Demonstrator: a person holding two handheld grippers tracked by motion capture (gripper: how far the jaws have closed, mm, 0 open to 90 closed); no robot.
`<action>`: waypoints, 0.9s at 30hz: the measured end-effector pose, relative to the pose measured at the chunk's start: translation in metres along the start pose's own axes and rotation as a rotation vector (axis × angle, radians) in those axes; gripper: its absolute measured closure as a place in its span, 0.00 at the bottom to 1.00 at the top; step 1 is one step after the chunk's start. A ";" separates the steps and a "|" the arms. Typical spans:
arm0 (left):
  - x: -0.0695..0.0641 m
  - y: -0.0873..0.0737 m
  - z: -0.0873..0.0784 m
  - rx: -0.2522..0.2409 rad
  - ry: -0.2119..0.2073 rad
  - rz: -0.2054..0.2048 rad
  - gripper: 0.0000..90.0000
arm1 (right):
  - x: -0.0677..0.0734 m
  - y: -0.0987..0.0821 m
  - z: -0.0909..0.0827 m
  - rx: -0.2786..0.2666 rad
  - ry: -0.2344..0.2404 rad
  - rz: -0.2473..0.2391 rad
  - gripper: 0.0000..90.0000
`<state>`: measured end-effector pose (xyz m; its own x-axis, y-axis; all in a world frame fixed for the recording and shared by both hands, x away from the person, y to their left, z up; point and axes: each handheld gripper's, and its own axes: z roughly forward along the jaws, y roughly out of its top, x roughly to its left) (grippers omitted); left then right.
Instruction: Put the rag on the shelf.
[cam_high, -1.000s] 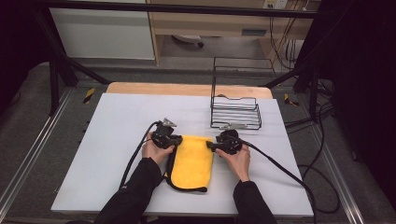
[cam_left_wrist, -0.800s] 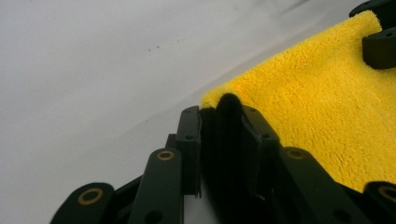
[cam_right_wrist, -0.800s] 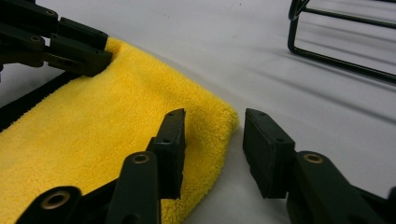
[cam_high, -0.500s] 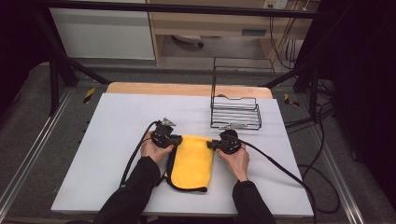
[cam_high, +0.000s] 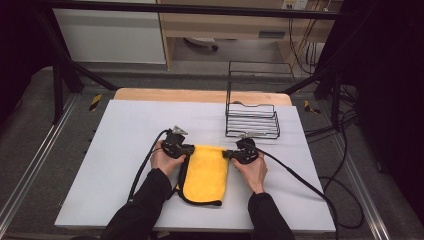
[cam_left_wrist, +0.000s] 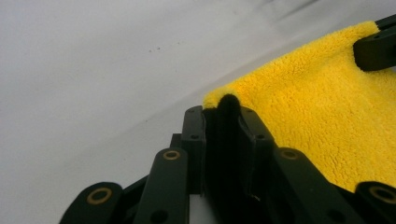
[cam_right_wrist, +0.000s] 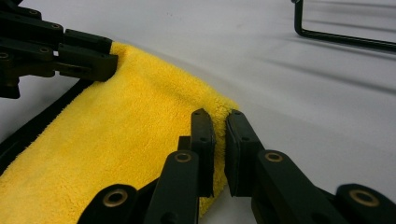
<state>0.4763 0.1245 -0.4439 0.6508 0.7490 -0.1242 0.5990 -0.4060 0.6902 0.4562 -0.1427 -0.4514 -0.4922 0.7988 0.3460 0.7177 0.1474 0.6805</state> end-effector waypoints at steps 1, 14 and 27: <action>0.000 0.000 0.000 -0.001 0.001 0.005 0.83 | 0.000 0.000 0.000 0.000 0.000 0.000 0.93; -0.002 0.004 -0.018 -0.058 -0.011 0.016 0.86 | 0.007 0.003 -0.015 -0.060 0.032 -0.013 0.93; -0.013 0.007 -0.046 -0.127 -0.024 0.049 0.86 | 0.017 0.004 -0.036 -0.124 0.068 -0.056 0.93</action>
<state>0.4505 0.1366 -0.4045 0.6895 0.7168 -0.1039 0.5036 -0.3713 0.7801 0.4331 -0.1495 -0.4197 -0.5647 0.7495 0.3455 0.6239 0.1137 0.7732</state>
